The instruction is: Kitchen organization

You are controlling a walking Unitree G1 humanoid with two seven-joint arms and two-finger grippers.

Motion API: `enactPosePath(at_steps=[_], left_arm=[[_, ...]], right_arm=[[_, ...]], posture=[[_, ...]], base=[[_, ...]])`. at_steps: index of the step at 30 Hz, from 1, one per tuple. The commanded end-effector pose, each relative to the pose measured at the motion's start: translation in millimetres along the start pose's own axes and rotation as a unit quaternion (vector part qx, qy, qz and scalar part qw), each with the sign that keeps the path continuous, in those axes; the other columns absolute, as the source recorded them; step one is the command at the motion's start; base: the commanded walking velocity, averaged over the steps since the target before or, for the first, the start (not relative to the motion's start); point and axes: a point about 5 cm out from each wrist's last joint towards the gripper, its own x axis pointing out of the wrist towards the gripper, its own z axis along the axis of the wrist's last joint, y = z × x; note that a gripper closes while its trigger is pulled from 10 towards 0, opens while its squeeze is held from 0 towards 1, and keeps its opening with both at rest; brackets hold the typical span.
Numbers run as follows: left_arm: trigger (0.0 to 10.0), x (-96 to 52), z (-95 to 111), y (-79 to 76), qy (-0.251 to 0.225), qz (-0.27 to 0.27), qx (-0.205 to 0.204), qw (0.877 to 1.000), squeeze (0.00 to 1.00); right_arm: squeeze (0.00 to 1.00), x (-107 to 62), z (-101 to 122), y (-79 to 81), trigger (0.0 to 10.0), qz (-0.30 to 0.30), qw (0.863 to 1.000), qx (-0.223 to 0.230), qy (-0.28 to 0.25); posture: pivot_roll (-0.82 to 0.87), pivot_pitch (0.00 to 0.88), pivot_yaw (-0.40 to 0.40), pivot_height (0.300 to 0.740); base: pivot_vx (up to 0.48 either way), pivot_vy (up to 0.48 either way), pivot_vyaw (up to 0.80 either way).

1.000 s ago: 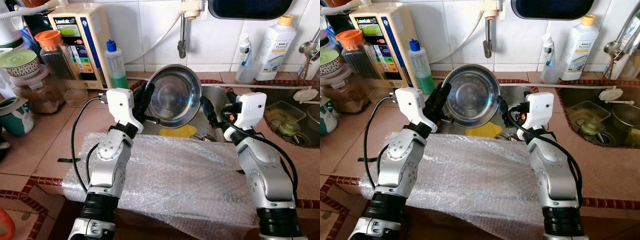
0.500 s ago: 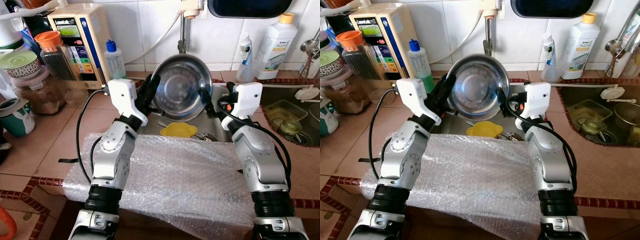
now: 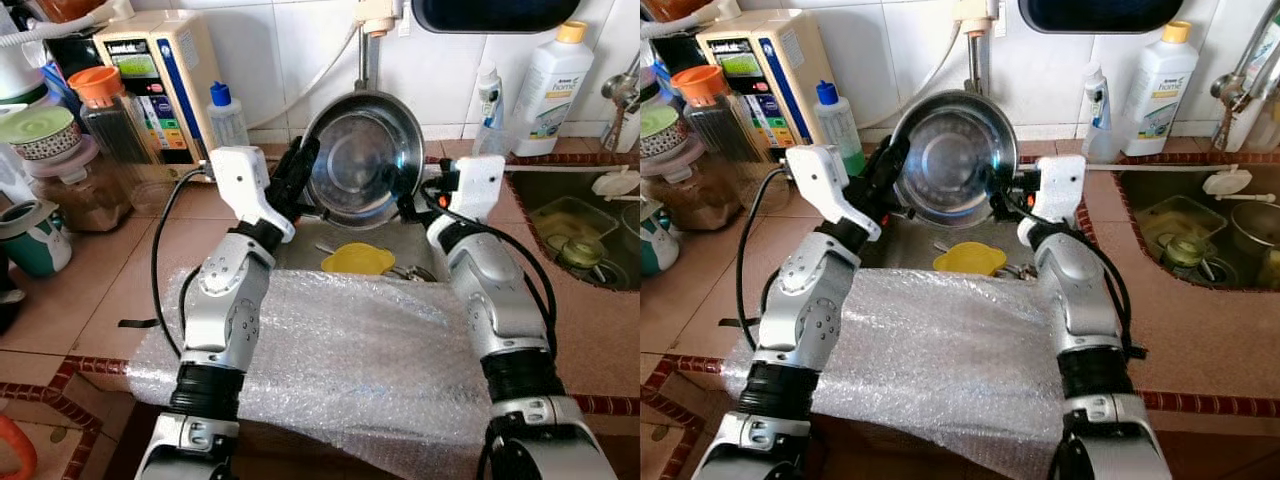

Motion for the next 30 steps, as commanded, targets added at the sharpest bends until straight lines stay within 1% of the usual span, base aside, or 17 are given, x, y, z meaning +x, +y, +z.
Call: enactPosePath(at_steps=[1, 2, 4, 9, 12, 13, 14, 15, 21, 22, 23, 25, 26, 28, 29, 30], left_arm=[[10.0, -0.5, 3.3, -4.0, -0.004, -0.015, -0.002, 1.000, 0.00], [10.0, -0.5, 3.3, -4.0, -0.004, -0.015, -0.002, 1.000, 0.00], [10.0, -1.6, 2.8, -3.3, -0.003, -0.014, -0.004, 1.000, 0.00], [10.0, -2.3, 1.9, -3.2, -0.001, -0.012, -0.005, 1.000, 0.00], [10.0, -2.0, 1.4, -3.8, 0.000, -0.012, -0.007, 1.000, 0.00], [10.0, -2.0, 1.2, -4.1, 0.000, -0.013, -0.009, 1.000, 0.00], [10.0, -2.0, 1.2, -4.1, 0.000, -0.013, -0.009, 1.000, 0.00], [10.0, -2.0, 0.9, -4.2, 0.001, -0.013, -0.010, 1.000, 0.00], [10.0, -3.6, -1.7, -3.0, 0.007, -0.010, -0.010, 1.000, 0.00], [10.0, -4.0, -2.6, -1.5, 0.010, -0.005, -0.007, 1.000, 0.00], [10.0, -4.2, -3.3, 0.7, 0.013, 0.003, 0.001, 1.000, 0.00], [10.0, -4.4, -3.5, 1.9, 0.014, 0.007, 0.005, 1.000, 0.00], [10.0, -4.5, -3.5, 3.4, 0.014, 0.011, 0.008, 1.000, 0.00], [10.0, -4.4, -3.3, 6.1, 0.014, 0.018, 0.011, 1.000, 0.00], [10.0, -4.5, -3.2, 6.3, 0.014, 0.018, 0.010, 1.000, 0.00], [10.0, -4.6, -3.5, 7.1, 0.016, 0.019, 0.012, 1.000, 0.00]], right_arm=[[0.00, 6.3, 7.1, -1.8, 0.0, -0.008, 0.999, 0.037, -0.013], [0.00, 6.3, 7.1, -1.8, 0.0, -0.008, 0.999, 0.037, -0.013], [0.00, 7.3, 5.0, 1.3, 0.0, 0.000, 0.998, 0.055, -0.011], [0.00, 7.2, 1.6, 3.7, 0.0, 0.016, 0.997, 0.073, -0.009], [0.00, 7.0, 1.6, 2.6, 0.0, 0.016, 0.997, 0.081, -0.011], [0.00, 6.9, 1.8, 2.0, 0.0, 0.016, 0.995, 0.094, -0.013], [0.00, 6.9, 1.8, 2.0, 0.0, 0.016, 0.995, 0.094, -0.013], [0.00, 6.9, 1.5, 1.2, 0.0, 0.015, 0.994, 0.103, -0.013], [0.00, 6.4, 1.3, 0.8, 0.0, 0.017, 0.994, 0.109, -0.015], [0.00, 6.2, 2.4, 2.0, 0.0, 0.021, 0.994, 0.104, -0.018], [0.00, 6.1, 5.9, 3.5, 7.8, 0.025, 0.995, 0.097, -0.027], [0.00, 6.1, 7.7, 4.3, 7.8, 0.026, 0.995, 0.094, -0.031], [0.00, 6.1, 10.7, 5.9, 10.0, 0.031, 0.994, 0.093, -0.037], [0.00, 5.7, 15.5, 8.8, 10.0, 0.039, 0.994, 0.088, -0.046], [0.00, 5.2, 15.8, 9.4, 3.9, 0.041, 0.994, 0.087, -0.046], [0.00, 4.2, 15.9, 10.3, 0.0, 0.043, 0.994, 0.087, -0.047]], posture=[[0.01, 0.000, 0.123, 0.740], [0.01, 0.000, 0.123, 0.740], [0.01, 0.000, 0.121, 0.740], [0.01, 0.000, 0.119, 0.740], [0.00, 0.000, 0.120, 0.740], [0.00, 0.000, 0.120, 0.740], [0.00, 0.000, 0.120, 0.740], [0.00, 0.000, 0.119, 0.740], [0.00, 0.000, 0.116, 0.740], [0.00, 0.000, 0.115, 0.740], [0.00, 0.000, 0.115, 0.740], [0.00, 0.000, 0.114, 0.740], [0.00, 0.000, 0.114, 0.740], [0.00, 0.000, 0.114, 0.740], [0.00, 0.000, 0.114, 0.740], [0.00, 0.000, 0.114, 0.740]], base=[[0.000, 0.000, 0.00], [0.000, 0.000, 0.00], [0.000, 0.000, 0.00], [0.000, 0.000, 0.00], [0.000, 0.000, 0.00], [0.000, 0.000, 0.00], [0.000, 0.000, 0.00], [0.000, 0.000, 0.00], [0.000, 0.000, 0.00], [0.000, 0.000, 0.00], [0.000, 0.000, 0.00], [0.000, 0.000, 0.00], [0.000, 0.000, 0.00], [0.000, 0.000, 0.00], [0.000, 0.000, 0.00], [0.000, 0.000, 0.00]])
